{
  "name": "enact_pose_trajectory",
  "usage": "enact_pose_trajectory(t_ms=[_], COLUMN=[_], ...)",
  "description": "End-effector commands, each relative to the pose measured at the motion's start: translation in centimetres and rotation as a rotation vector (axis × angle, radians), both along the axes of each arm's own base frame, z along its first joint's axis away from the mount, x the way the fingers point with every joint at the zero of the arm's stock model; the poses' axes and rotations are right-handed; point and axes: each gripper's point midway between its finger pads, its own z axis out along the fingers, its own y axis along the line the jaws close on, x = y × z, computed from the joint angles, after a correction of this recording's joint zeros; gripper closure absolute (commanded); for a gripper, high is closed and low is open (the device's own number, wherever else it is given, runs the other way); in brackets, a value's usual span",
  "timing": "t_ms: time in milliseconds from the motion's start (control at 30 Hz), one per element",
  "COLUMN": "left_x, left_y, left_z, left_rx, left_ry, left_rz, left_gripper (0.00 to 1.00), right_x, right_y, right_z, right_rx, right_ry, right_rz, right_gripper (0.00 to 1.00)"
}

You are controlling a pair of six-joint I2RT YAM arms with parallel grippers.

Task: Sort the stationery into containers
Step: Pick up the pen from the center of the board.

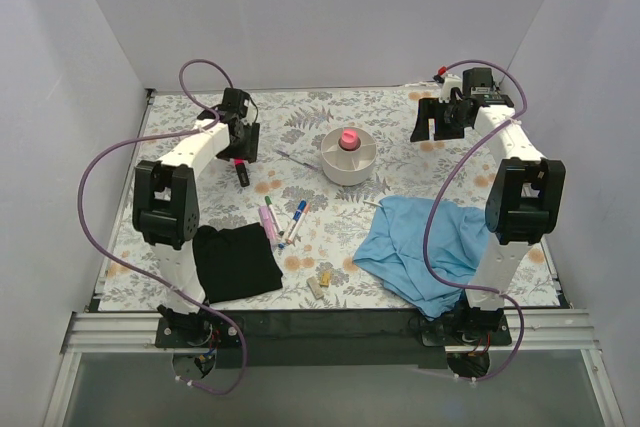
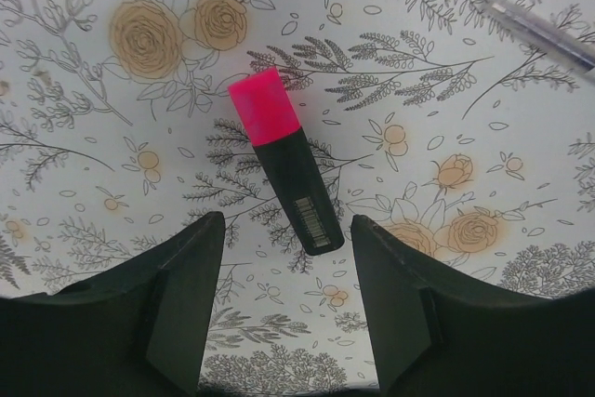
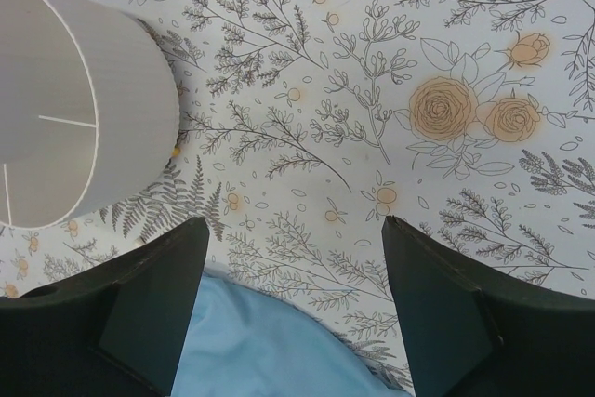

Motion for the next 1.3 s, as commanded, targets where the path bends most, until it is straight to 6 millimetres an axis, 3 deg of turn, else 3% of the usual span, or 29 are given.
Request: enact_pose_trajectory(t_ms=[0, 733, 1267], left_x=[1.2, 4.5, 4.8], left_y=[-0.2, 0.5, 0.8], left_z=[1.4, -2.5, -4.6], left_rx=[-0.041, -0.09, -0.083], left_ry=[-0.019, 0.032, 0.066], left_rz=[0.014, 0.065, 0.062], left_gripper=[0.44, 0.49, 0.59], right_x=[0.0, -0.2, -0.3], right_y=[0.0, -0.4, -0.7], right_z=[2.0, 0.7, 0.3], right_rx=[0.005, -0.023, -0.036], right_ry=[-0.045, -0.019, -0.015], right_rz=[0.011, -0.001, -0.007], right_gripper=[0.16, 0.16, 0.16])
